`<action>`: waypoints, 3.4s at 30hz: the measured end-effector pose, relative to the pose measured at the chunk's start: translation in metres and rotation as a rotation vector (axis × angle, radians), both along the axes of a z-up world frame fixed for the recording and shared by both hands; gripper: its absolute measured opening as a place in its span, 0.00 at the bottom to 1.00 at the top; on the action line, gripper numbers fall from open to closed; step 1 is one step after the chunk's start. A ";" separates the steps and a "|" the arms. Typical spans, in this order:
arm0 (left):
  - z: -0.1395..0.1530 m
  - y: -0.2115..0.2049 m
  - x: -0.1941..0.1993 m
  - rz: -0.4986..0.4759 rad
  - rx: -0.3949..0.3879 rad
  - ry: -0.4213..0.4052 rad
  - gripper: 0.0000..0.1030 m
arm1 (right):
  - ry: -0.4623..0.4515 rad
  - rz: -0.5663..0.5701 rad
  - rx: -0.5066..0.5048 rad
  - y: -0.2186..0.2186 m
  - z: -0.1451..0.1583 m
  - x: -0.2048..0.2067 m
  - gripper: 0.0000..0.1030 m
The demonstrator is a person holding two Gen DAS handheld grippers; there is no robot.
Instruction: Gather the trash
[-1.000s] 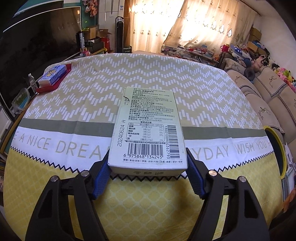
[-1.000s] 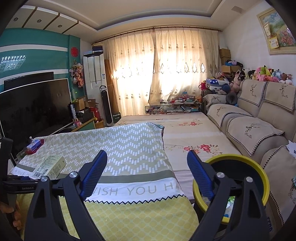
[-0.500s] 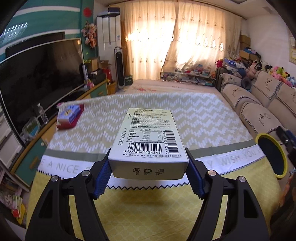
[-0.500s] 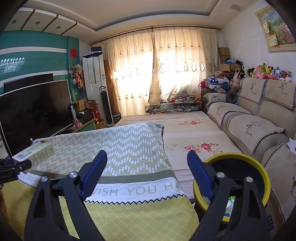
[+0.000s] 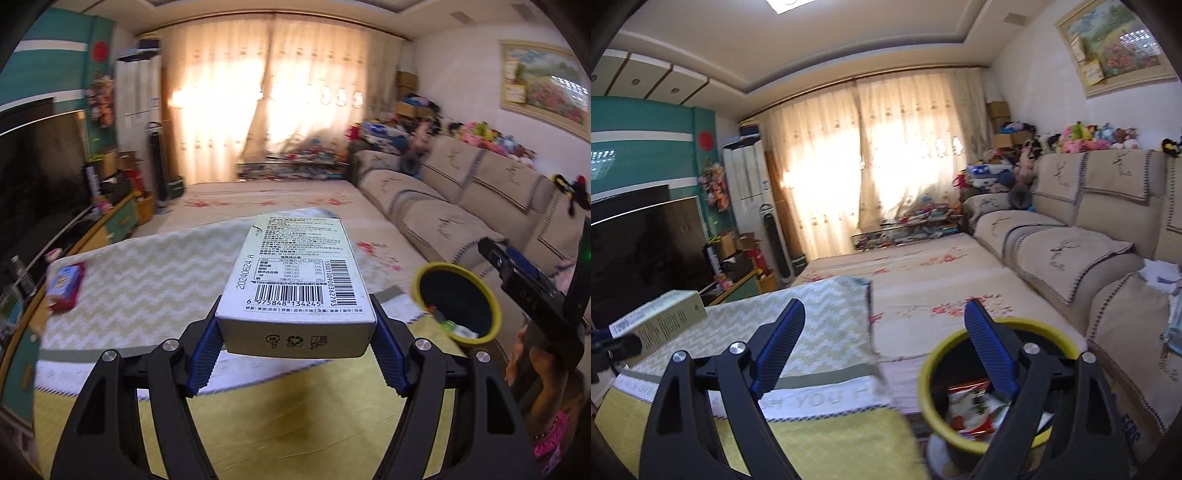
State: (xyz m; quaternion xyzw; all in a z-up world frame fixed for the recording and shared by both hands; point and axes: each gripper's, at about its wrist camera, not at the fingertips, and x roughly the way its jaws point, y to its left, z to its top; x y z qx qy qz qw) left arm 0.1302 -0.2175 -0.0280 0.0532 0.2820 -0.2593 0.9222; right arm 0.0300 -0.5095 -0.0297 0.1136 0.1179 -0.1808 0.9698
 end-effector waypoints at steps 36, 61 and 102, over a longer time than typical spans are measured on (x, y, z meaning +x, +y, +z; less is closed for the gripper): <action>-0.039 -0.241 0.014 -0.377 0.070 0.118 0.95 | -0.011 -0.256 0.012 -0.093 0.013 -0.084 0.81; 0.025 0.132 -0.116 0.340 -0.041 -0.121 0.95 | 0.096 0.196 -0.079 0.077 0.038 -0.092 0.89; 0.023 0.150 -0.172 0.378 -0.043 -0.126 0.95 | 0.126 0.218 -0.055 0.085 0.043 -0.114 0.92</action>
